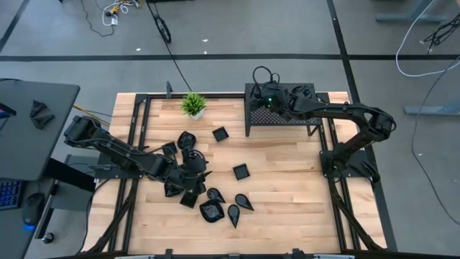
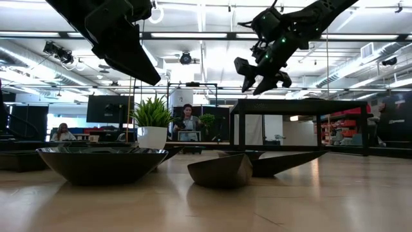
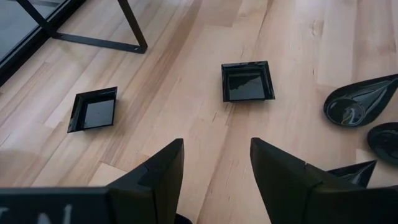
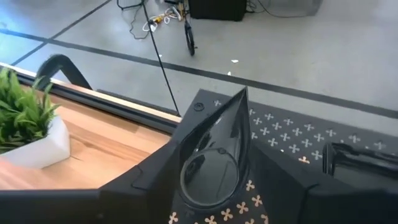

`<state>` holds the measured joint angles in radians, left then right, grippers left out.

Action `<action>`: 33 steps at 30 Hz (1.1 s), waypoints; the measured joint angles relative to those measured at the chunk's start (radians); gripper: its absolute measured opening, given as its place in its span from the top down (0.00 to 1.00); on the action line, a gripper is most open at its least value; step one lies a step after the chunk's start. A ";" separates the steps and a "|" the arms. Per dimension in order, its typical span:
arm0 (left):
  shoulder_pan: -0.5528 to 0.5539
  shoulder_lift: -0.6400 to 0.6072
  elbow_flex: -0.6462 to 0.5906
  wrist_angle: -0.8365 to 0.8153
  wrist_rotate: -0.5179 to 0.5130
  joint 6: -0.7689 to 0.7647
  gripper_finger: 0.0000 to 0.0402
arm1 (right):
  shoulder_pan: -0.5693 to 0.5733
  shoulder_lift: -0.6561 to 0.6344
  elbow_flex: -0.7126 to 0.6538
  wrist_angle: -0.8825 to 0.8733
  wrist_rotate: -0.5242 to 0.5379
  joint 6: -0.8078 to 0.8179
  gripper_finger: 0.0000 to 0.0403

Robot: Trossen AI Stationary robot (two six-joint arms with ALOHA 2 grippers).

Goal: Pick & Place Mini shaped plates
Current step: Stack the black drop-shaped plate on top of the black drop-shaped plate on the shelf

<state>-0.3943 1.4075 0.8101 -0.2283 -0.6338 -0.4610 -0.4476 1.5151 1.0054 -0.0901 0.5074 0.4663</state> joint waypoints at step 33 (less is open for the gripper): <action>-0.002 0.000 0.000 0.001 0.000 -0.008 0.52 | -0.058 -0.002 -0.001 -0.122 -0.210 -0.005 0.99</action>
<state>-0.3958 1.4075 0.8101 -0.2276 -0.6338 -0.4694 -0.5055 1.5131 1.0042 -0.2124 0.2972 0.4610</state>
